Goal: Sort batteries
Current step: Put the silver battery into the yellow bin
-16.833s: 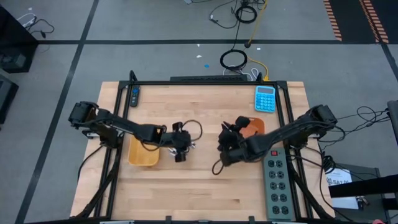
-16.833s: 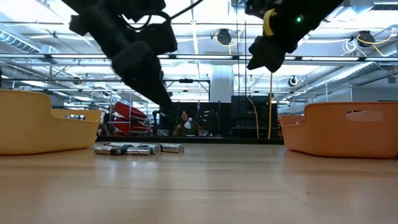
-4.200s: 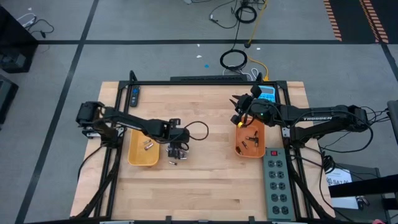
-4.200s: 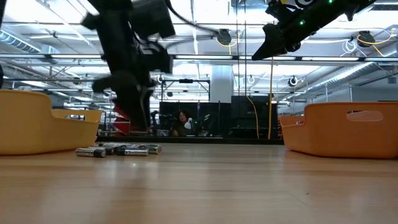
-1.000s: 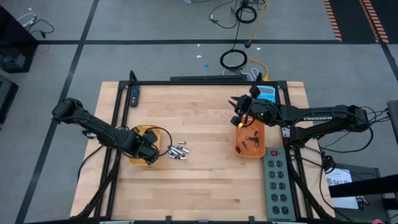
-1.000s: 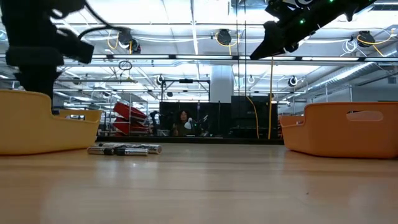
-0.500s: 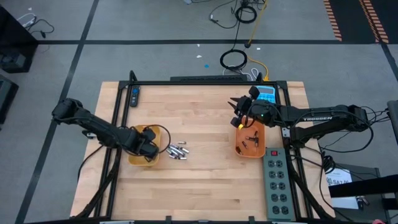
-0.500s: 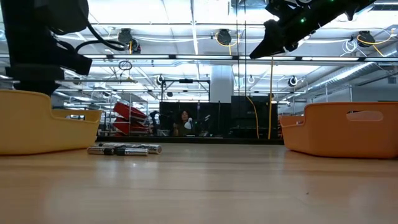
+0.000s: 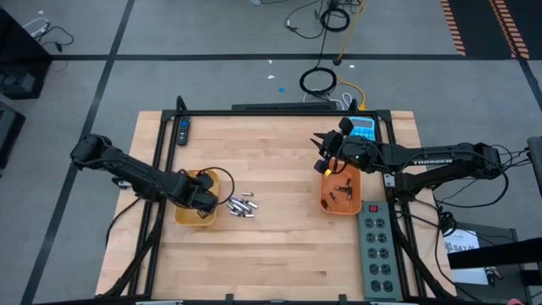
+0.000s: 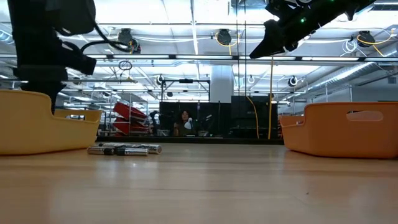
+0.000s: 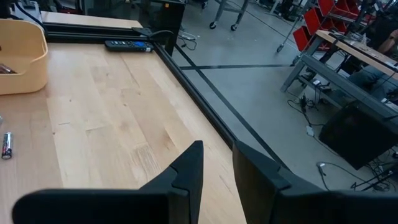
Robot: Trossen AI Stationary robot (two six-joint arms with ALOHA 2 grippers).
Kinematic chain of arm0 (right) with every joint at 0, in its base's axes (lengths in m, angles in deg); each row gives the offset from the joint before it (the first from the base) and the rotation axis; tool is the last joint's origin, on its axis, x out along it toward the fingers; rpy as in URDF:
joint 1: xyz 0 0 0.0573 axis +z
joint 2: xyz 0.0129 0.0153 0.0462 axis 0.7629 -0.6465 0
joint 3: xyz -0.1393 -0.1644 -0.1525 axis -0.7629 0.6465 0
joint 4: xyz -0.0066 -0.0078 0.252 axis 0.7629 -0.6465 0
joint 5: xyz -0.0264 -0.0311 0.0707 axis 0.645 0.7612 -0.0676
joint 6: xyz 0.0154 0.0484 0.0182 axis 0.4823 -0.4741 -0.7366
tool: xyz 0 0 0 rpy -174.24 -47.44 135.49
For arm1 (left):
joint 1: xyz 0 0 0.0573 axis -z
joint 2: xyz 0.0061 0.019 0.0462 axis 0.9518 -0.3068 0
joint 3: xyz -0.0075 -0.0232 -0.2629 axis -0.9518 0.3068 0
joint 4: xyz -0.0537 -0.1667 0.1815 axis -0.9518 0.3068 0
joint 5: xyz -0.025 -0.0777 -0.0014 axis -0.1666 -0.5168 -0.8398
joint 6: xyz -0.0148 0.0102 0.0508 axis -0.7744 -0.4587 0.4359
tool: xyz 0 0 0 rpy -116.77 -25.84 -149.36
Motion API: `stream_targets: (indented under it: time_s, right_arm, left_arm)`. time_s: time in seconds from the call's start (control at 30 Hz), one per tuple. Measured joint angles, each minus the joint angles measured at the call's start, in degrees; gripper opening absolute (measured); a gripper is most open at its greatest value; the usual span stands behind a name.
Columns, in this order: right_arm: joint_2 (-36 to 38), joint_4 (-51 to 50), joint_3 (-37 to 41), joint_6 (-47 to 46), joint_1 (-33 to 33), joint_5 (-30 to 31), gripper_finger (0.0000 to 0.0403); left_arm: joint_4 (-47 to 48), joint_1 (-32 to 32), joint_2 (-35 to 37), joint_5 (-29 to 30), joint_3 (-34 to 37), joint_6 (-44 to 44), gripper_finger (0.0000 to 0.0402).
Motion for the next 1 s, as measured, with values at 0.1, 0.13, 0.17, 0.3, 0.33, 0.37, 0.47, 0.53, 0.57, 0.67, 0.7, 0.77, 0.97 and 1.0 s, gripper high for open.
stream_targets:
  time_s: [0.1, 0.13, 0.17, 0.3, 0.33, 0.37, 0.47, 0.53, 0.57, 0.67, 0.7, 0.77, 0.97, 1.0]
  right_arm:
    - [0.00, -0.09, 0.00, 0.24, 0.00, 0.02, 0.0080]
    - [0.00, -0.09, 0.00, 0.38, 0.00, 0.06, 0.0080]
    - [0.00, -0.09, 0.00, 0.42, 0.00, 0.15, 0.0080]
    - [0.00, -0.06, 0.00, 0.83, -0.07, 0.17, 0.0080]
    - [0.00, 0.07, 0.00, 1.02, -0.09, 0.20, 0.0080]
    - [0.00, 0.39, 0.00, 1.18, -0.07, 0.17, 0.0080]
    - [0.00, 1.29, 0.00, 1.49, -0.07, 0.04, 0.0080]
    - [0.00, 1.68, 0.00, 1.49, -0.07, -0.11, 0.0080]
    - [0.00, 1.72, 0.00, 1.49, -0.07, -0.12, 0.0080]
    - [-0.01, 2.18, 0.00, 0.84, -0.07, -0.25, 0.0080]
    - [-0.19, 2.76, 0.00, 0.35, -0.07, -0.26, 0.0080]
    - [-0.86, 4.60, -0.02, -0.08, -0.02, -0.27, 0.0080]
    - [-4.63, 7.13, -0.02, 0.66, 0.15, -0.28, 0.0080]
    - [-5.02, 7.01, -0.02, 0.70, 0.17, -0.28, 0.0080]
  left_arm:
    - [-0.32, 0.02, 0.00, 1.91, -1.82, 2.66, 0.0163]
    - [-0.55, 0.02, 0.00, 2.87, -2.48, 3.58, 0.0163]
    - [-1.44, 0.02, 0.00, 3.83, -3.16, 5.06, 0.0163]
    - [-8.76, 0.02, 0.02, 7.29, -4.59, 13.83, 0.0163]
    - [-10.95, 0.02, -0.01, 8.29, -4.61, 16.73, 0.0163]
    - [-13.48, 0.02, -0.28, 8.93, -4.66, 20.07, 0.0163]
    - [-19.17, 0.02, -1.44, 9.21, -4.71, 28.97, 0.0163]
    - [-22.82, -0.02, -3.05, 6.70, -4.71, 33.22, 0.0163]
    - [-24.14, -0.02, -3.96, 4.77, -4.71, 34.93, 0.0163]
    - [-28.15, 0.00, -7.11, -1.60, -4.79, 37.15, 0.0163]
    - [-29.19, 0.04, -8.17, -3.37, -5.03, 37.22, 0.0163]
    - [-29.96, 0.04, -10.27, -5.24, -6.09, 37.33, 0.0163]
    - [-30.35, 0.69, -15.38, -6.97, -9.92, 40.14, 0.0163]
    - [-30.29, 0.87, -15.91, -7.51, -9.99, 40.16, 0.0163]
